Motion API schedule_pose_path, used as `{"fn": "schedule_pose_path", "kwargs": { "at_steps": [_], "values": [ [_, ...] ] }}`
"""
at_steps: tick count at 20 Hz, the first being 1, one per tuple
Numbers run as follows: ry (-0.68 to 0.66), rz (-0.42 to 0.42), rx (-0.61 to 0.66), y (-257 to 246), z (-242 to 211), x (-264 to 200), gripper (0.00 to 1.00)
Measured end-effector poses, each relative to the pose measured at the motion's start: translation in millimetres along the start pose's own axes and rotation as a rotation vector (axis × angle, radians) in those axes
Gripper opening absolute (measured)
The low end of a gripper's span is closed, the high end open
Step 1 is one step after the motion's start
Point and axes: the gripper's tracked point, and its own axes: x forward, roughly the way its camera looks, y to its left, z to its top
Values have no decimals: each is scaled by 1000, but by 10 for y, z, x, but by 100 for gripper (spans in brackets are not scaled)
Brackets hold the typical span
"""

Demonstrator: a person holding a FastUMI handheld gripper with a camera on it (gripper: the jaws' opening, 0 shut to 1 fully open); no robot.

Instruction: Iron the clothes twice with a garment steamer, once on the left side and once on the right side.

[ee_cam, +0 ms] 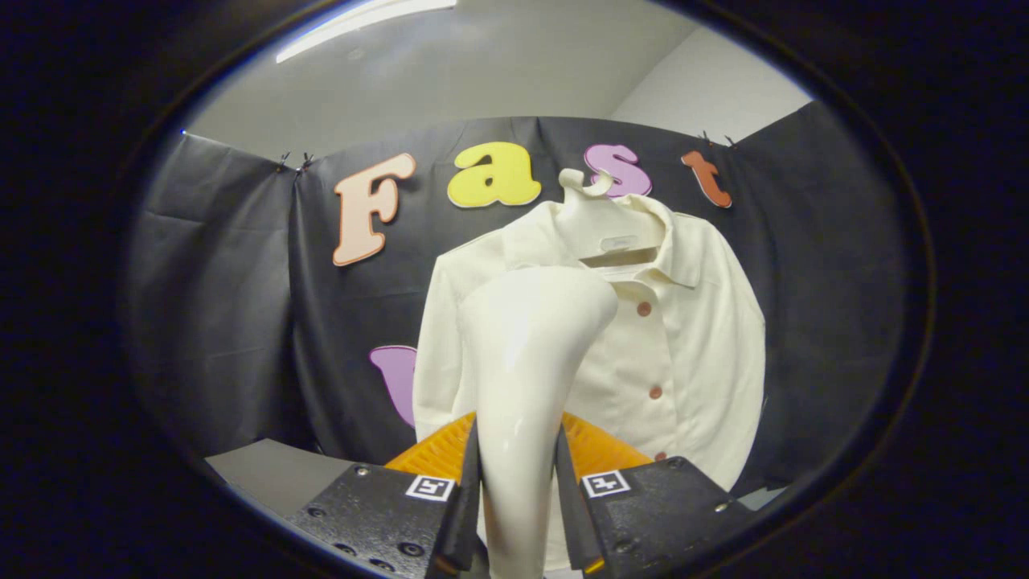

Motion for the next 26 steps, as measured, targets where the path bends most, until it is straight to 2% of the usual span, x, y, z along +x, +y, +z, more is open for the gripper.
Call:
{"fn": "schedule_pose_path", "kwargs": {
  "at_steps": [4, 10, 16, 26],
  "values": [
    [28, -15, 31, -132, -192, 117, 43],
    [90, 12, 31, -163, -602, 124, 43],
    [156, 11, 59, -204, -915, -17, 43],
    [287, 38, 82, -145, -1833, -263, 44]
  ]
}}
